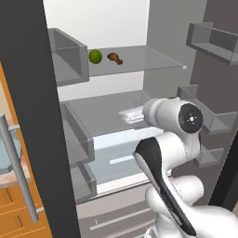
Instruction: Place one lime and one chicken drumstick in each tupperware on the nearby counter, to pack two identical lunches.
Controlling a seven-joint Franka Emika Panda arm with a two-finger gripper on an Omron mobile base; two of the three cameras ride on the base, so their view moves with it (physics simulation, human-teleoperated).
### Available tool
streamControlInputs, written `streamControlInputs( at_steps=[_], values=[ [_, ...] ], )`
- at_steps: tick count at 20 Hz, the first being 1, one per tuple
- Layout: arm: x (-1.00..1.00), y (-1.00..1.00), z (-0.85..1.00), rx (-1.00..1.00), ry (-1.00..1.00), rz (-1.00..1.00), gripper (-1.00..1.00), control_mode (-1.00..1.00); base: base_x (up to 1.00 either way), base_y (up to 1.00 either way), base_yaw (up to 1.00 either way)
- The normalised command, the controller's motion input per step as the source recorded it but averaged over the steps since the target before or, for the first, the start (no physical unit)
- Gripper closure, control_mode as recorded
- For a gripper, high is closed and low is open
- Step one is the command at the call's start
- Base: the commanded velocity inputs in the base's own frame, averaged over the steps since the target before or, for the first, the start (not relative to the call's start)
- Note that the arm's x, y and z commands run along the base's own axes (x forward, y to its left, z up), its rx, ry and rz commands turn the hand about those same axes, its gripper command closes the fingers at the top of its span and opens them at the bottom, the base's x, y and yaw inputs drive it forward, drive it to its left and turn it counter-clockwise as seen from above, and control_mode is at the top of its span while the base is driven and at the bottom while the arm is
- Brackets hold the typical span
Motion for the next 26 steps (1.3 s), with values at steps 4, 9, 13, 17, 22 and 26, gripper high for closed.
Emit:
streamControlInputs(
  at_steps=[4,9,13,17,22,26],
  values=[
    [0.0,-0.01,1.0,0.0,-0.07,0.14,-1.0,-1.0,0.0,0.0,0.0],
    [0.18,-0.03,1.0,0.1,0.08,0.16,-1.0,-1.0,0.0,0.0,0.0],
    [0.71,0.13,0.69,0.03,0.29,0.05,-1.0,-1.0,0.0,0.0,0.0],
    [0.17,0.12,0.07,-0.03,0.04,-0.01,-1.0,-1.0,0.0,0.0,0.0],
    [0.31,0.03,-0.19,-0.1,-0.05,0.0,-1.0,-1.0,0.0,0.0,0.0],
    [0.78,0.02,-0.18,-0.03,-0.03,0.0,-1.0,-1.0,0.0,0.0,0.0]
  ],
)
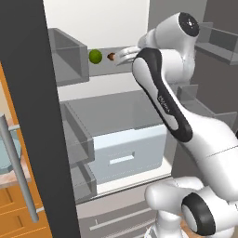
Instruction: Place one lime and one chicken drumstick in each tupperware on the nearby counter, to pack two identical lunches.
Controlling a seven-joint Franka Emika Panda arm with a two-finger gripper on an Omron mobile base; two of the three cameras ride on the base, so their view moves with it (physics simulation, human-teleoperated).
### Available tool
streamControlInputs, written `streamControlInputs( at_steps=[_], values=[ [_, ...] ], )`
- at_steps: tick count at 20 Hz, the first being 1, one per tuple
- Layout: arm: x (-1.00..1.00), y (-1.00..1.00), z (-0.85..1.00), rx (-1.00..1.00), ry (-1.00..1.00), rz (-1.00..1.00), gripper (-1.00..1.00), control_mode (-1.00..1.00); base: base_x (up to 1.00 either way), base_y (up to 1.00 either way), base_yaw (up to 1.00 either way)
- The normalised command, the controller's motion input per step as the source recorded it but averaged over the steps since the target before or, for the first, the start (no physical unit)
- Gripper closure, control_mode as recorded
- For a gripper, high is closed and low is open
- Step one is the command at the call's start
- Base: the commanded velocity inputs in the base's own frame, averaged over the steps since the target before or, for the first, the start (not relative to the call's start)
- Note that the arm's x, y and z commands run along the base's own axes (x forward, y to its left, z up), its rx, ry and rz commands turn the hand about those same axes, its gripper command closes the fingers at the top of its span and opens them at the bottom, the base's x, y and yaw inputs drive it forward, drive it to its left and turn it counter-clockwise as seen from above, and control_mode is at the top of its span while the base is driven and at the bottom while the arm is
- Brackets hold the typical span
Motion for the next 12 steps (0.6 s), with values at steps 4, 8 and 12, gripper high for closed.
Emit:
streamControlInputs(
  at_steps=[4,8,12],
  values=[
    [1.0,0.09,-0.03,0.03,0.0,-0.03,-1.0,-1.0,0.0,0.0,0.0],
    [0.88,0.25,0.0,0.08,0.0,-0.01,-1.0,-1.0,0.0,0.0,0.0],
    [0.51,0.48,-0.05,0.01,0.0,0.0,-1.0,-1.0,0.0,0.0,0.0]
  ],
)
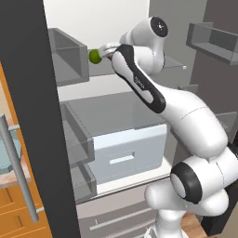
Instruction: Place one lime and one chicken drumstick in each tupperware on the nearby counter, to pack two identical lunches.
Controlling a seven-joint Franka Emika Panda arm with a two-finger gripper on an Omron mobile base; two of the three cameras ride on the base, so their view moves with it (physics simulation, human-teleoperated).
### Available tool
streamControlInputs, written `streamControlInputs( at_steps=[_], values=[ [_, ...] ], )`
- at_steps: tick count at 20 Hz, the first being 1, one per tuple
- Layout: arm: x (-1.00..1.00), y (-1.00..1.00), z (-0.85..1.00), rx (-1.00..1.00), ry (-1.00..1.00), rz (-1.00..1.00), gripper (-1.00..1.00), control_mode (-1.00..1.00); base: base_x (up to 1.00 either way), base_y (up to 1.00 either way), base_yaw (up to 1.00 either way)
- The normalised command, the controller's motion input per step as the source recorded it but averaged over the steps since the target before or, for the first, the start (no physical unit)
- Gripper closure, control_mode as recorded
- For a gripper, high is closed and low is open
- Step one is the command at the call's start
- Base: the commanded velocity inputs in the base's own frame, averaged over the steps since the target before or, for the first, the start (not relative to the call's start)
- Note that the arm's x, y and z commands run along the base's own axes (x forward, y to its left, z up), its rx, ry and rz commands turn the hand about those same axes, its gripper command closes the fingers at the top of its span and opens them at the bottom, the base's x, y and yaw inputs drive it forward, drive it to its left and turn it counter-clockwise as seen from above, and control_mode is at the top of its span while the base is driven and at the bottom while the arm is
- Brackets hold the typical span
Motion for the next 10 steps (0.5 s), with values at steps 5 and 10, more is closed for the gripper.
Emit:
streamControlInputs(
  at_steps=[5,10],
  values=[
    [0.59,0.27,-0.07,0.0,0.02,-0.02,-1.0,-1.0,0.0,0.0,0.0],
    [0.44,0.0,-0.05,0.0,0.07,-0.03,-1.0,-1.0,0.0,0.0,0.0]
  ],
)
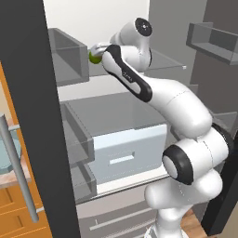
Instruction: Place one lime and one chicken drumstick in each tupperware on the nearby counter, to pack two identical lunches.
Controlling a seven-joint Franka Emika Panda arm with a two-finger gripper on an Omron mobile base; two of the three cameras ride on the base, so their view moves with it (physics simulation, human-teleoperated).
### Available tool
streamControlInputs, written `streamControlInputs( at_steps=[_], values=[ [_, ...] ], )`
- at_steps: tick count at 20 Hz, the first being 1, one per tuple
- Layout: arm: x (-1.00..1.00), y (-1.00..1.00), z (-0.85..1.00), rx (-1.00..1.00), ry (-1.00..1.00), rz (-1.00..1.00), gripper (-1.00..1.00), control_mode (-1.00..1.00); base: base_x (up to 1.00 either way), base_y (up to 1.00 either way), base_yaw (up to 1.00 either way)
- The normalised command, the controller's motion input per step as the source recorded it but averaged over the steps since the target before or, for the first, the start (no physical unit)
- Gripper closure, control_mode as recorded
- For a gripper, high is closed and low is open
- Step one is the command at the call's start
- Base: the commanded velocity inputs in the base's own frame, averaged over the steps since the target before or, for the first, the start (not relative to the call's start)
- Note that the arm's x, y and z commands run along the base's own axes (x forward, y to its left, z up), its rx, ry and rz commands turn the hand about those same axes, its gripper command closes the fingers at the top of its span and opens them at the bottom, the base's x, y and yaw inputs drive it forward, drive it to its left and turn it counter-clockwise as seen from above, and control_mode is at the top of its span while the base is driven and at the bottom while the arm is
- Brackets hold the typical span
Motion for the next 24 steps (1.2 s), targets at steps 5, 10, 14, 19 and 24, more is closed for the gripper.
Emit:
streamControlInputs(
  at_steps=[5,10,14,19,24],
  values=[
    [0.83,0.1,-0.16,0.0,0.17,-0.08,-1.0,-1.0,0.0,0.0,0.0],
    [0.48,0.48,-0.03,-0.01,0.08,-0.01,-1.0,-1.0,0.0,0.0,0.0],
    [0.12,0.03,0.0,0.0,0.0,0.0,-1.0,-1.0,0.0,0.0,0.0],
    [0.03,0.0,-0.25,0.0,0.0,0.0,-1.0,-1.0,0.0,0.0,0.0],
    [-0.09,0.0,-0.11,0.0,0.0,0.0,-1.0,-1.0,0.0,0.0,0.0]
  ],
)
